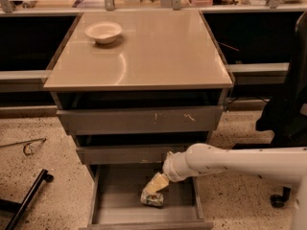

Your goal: Pick 7up can from bottom drawer and place on counter

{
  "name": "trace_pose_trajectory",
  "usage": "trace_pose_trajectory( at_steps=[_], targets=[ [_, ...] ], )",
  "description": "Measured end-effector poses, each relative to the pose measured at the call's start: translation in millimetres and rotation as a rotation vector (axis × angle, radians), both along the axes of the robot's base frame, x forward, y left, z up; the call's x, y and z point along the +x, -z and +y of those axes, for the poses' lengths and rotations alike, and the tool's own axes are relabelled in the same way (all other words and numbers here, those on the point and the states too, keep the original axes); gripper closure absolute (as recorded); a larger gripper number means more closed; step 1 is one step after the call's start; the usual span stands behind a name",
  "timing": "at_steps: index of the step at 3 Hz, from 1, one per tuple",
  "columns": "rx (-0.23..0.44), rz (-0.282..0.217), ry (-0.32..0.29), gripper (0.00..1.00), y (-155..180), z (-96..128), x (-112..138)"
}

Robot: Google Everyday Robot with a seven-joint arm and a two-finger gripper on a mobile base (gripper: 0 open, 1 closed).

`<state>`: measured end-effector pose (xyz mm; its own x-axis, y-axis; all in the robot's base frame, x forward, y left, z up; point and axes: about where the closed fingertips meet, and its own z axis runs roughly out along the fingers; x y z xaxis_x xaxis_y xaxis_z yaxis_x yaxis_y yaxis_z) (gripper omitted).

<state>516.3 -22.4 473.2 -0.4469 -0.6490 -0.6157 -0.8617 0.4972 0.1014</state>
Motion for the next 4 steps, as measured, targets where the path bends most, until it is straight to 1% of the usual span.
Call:
trace_pose_trajectory(
  at_steps=[1,2,3,4],
  targets=[
    [0.094,0.021,0.022,0.00,46.2,23.0,-0.7],
    [0.094,0.021,0.022,0.00,46.3,23.1,-0.7],
    [0.070,0.004,0.021,0.00,77.7,29.9,-4.5],
    [0.026,-0.008,0.017,0.00,148.3,45.1,-10.7]
  ],
)
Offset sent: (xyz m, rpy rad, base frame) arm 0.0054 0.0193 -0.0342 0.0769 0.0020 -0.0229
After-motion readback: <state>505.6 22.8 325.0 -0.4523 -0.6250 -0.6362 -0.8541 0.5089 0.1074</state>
